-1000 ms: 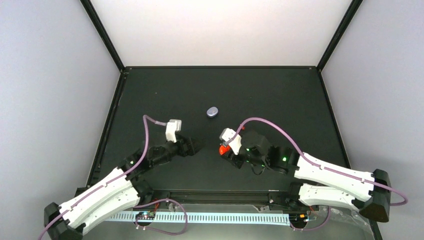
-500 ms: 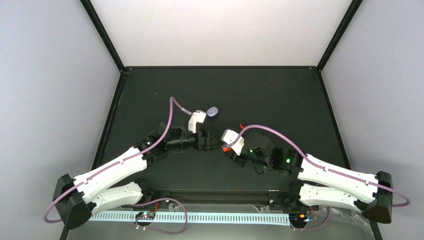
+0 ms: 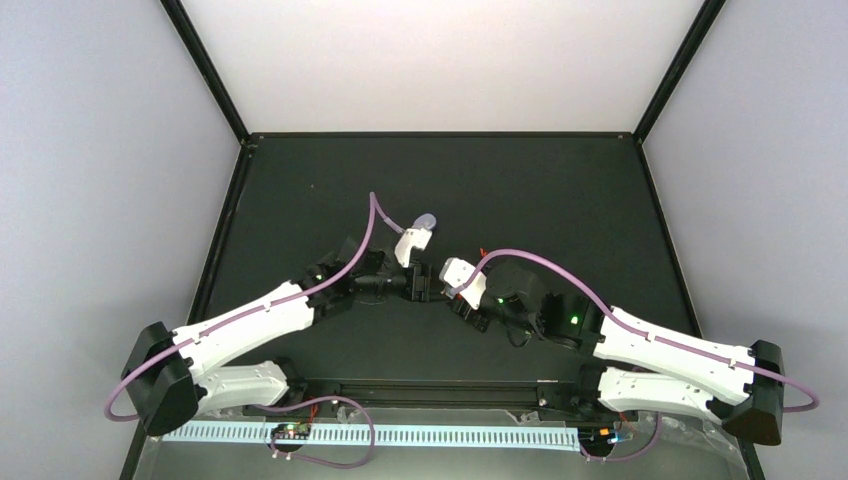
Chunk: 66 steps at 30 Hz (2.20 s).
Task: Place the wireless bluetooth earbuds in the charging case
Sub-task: Pick up the charging case at the center of the board.
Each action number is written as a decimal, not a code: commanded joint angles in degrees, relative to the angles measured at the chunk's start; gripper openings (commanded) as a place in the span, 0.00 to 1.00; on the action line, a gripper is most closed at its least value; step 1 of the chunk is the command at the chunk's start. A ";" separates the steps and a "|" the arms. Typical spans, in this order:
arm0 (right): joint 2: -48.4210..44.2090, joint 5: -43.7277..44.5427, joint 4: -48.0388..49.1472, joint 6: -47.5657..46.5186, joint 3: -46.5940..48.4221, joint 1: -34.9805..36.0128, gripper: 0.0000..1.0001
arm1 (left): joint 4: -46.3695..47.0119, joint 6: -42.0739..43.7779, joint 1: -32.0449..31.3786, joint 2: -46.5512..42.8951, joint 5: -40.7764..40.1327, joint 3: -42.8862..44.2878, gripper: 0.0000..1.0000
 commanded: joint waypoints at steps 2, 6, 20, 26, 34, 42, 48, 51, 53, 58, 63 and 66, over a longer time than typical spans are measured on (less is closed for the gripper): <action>-0.74 3.14 4.23 -0.64 0.83 0.60 0.41 | 1.01 0.65 -0.94 1.06 2.16 3.07 0.59; -0.11 2.81 4.87 -0.73 1.27 0.59 0.41 | 1.12 0.80 -1.17 1.52 2.89 3.18 0.54; -0.19 5.76 7.18 -1.87 1.46 0.58 0.41 | 2.06 0.50 -1.15 2.02 5.10 3.51 0.38; 0.76 8.23 8.43 -2.51 1.61 0.60 0.41 | 2.71 -0.72 -1.12 1.45 6.24 2.37 0.38; 1.80 8.91 9.79 -2.45 1.80 0.60 0.41 | 3.71 -1.17 -1.12 1.10 7.47 1.97 0.19; 1.83 5.28 7.14 -0.19 3.88 0.60 0.63 | 5.79 -2.33 -1.12 -0.83 6.92 1.54 0.07; 0.62 -0.67 2.04 6.20 7.56 0.60 0.80 | 7.53 -2.95 -0.11 -4.56 3.79 0.90 0.05; -2.22 -3.22 0.68 9.45 8.97 0.47 0.83 | 8.52 -2.07 1.41 -7.94 2.79 -0.12 0.05; -4.59 -5.35 0.14 11.28 10.52 0.35 0.84 | 8.77 -0.70 2.72 -10.96 2.01 -1.04 0.04; -9.67 -8.70 -0.73 16.13 14.17 -0.48 0.85 | 13.25 7.29 3.95 -21.89 1.63 -5.49 0.13; -10.60 -16.56 1.00 21.38 16.14 -0.45 0.85 | 16.79 17.24 3.87 -30.49 3.57 -9.26 0.09; -9.91 -18.84 2.04 23.13 16.60 -0.45 0.83 | 19.41 20.84 3.89 -34.14 5.31 -11.31 0.02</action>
